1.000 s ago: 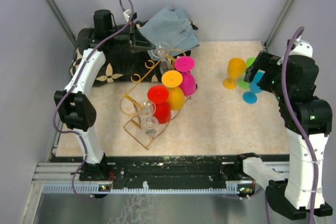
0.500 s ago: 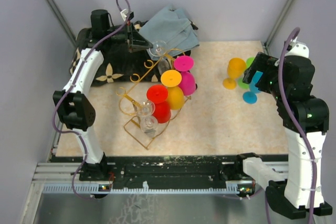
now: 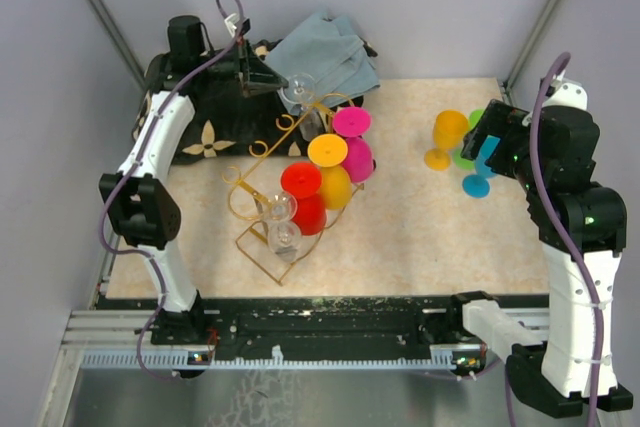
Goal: Take the wine glass off the wine glass rack
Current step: Pick up the wine glass from the wine rack.
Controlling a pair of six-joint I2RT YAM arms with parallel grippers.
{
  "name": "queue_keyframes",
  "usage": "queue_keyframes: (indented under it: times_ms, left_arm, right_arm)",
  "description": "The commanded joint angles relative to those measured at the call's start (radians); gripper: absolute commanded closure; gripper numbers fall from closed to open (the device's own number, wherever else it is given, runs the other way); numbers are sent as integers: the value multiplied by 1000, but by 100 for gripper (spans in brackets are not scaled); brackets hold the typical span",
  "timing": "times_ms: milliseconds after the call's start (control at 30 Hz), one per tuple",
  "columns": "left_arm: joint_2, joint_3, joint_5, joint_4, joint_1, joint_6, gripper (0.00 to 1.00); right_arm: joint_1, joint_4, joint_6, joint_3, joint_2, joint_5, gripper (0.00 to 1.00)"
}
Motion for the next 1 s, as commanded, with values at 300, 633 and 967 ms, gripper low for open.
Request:
queue_keyframes:
  times_ms: [300, 633, 967]
  left_arm:
    - [12, 81, 14, 47, 46, 2, 100]
    - [127, 510, -32, -176, 131, 328, 100]
    - [-232, 274, -381, -181, 55, 1112, 100]
  right_arm:
    - [-6, 51, -18, -3, -12, -17, 2]
    - [-7, 43, -34, 25, 13, -67, 2]
    - [-5, 38, -46, 44, 66, -193, 2]
